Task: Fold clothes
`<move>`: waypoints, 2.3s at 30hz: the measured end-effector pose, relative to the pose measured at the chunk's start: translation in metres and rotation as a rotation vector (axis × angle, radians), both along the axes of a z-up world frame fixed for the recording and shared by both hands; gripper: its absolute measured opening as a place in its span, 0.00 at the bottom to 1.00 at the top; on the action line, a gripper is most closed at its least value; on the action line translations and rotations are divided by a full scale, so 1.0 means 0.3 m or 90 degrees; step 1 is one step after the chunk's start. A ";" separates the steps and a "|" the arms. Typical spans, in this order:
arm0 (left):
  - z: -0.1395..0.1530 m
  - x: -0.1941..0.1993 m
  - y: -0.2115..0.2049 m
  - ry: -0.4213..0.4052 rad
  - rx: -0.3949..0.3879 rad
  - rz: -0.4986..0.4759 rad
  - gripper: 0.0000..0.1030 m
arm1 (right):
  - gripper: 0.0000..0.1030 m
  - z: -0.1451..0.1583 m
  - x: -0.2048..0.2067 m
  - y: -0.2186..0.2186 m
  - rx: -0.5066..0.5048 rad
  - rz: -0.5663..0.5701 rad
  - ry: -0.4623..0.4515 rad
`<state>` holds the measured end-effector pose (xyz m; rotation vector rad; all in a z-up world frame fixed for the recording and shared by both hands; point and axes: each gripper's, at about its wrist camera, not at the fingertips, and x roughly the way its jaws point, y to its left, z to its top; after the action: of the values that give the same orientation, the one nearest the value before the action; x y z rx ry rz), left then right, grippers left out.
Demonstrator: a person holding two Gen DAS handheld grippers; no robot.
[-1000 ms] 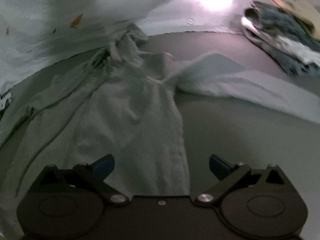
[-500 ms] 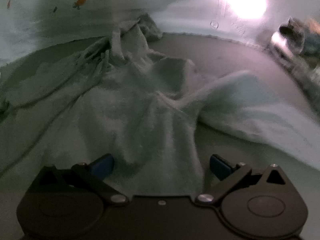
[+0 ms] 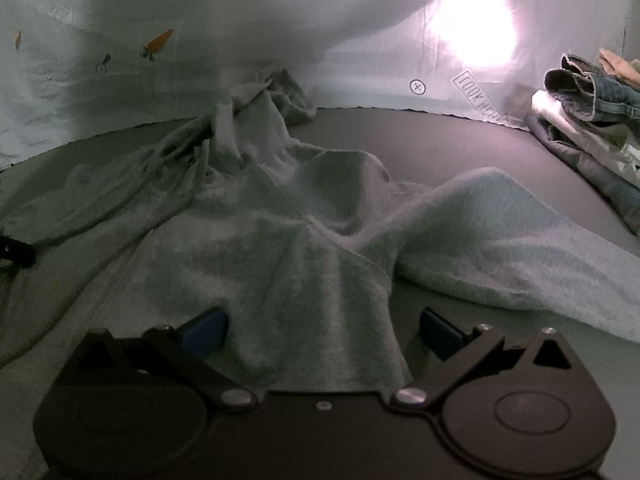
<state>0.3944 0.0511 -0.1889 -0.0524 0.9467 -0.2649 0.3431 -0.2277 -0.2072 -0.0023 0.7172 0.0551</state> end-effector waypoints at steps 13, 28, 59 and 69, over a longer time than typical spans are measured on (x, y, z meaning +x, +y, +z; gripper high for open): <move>0.056 -0.125 -0.041 0.074 -0.115 0.045 0.46 | 1.00 0.005 -0.003 0.001 0.004 0.000 -0.001; 0.064 -0.348 0.020 0.096 -0.120 0.196 0.79 | 0.94 0.077 -0.154 -0.408 0.035 -0.184 0.051; -0.051 -0.503 -0.257 0.139 0.112 0.226 1.00 | 0.13 0.075 -0.314 -1.192 -0.172 -0.503 -0.018; -0.050 -0.477 -0.261 0.146 0.113 0.222 1.00 | 0.56 0.017 -0.314 -1.215 -0.248 -0.504 0.062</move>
<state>0.2513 -0.0273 -0.2040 -0.0839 1.1662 0.1510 0.2488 -0.5923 -0.2022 -0.0882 0.7748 -0.8466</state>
